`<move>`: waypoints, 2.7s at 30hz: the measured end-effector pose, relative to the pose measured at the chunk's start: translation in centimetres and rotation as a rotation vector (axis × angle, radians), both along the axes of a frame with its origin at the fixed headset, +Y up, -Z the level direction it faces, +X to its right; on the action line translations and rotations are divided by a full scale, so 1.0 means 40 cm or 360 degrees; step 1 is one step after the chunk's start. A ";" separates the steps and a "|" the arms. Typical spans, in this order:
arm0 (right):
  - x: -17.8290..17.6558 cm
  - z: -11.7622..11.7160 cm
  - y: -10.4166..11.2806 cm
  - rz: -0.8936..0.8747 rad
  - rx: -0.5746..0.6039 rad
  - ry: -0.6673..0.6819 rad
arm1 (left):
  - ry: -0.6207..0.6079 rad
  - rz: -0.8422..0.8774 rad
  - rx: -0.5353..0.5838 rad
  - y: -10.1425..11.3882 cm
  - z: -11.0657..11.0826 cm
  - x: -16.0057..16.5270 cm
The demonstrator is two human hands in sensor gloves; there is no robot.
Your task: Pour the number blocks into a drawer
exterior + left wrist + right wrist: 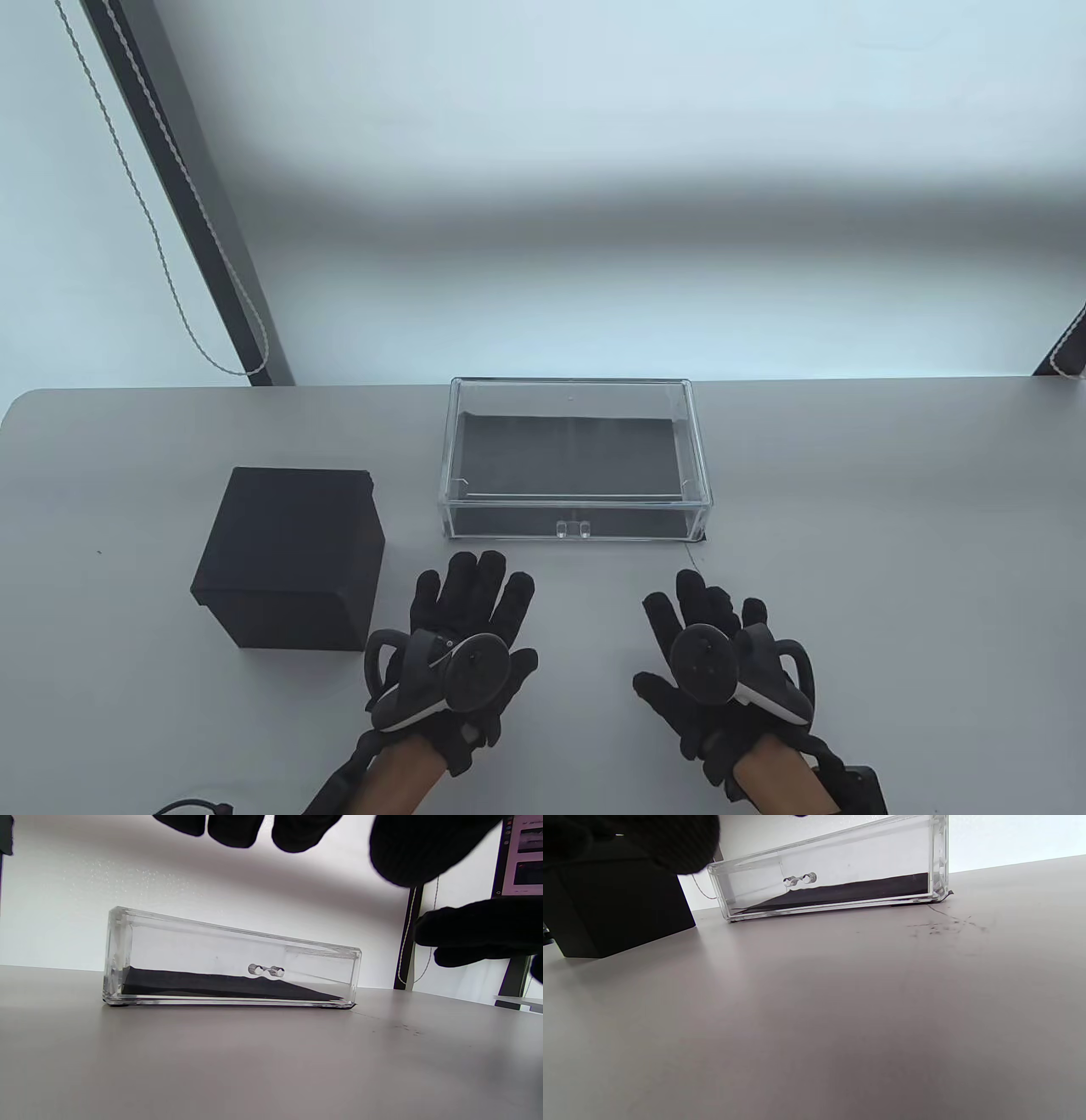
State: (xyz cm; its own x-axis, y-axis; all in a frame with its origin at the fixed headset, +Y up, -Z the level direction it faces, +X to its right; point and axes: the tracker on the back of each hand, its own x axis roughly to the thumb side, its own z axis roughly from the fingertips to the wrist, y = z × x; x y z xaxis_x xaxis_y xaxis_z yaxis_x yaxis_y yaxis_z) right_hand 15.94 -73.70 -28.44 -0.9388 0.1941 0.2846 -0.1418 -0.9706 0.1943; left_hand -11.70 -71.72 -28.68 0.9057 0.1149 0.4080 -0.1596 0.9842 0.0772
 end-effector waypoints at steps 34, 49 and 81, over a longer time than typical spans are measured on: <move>0.029 -0.002 0.008 0.0016 0.0033 -0.0090 | 0.0444 0.0645 -0.0619 -0.059 -0.191 0.047; 0.030 -0.003 -0.001 0.0055 -0.0003 -0.0103 | 0.1129 0.1293 -0.1236 -0.130 -0.332 0.059; 0.040 -0.011 -0.004 0.0033 -0.0021 -0.0134 | 0.1224 0.1872 -0.1371 -0.219 -0.366 0.090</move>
State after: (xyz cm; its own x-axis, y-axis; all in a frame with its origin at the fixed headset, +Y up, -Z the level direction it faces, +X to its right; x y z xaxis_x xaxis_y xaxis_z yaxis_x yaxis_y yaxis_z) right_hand 17.53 -73.85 -28.88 -0.9631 0.1777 0.2020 -0.1381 -0.9709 0.1956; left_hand -8.12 -80.46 -43.32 0.1101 0.7836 -0.6114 -0.9885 0.1508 0.0152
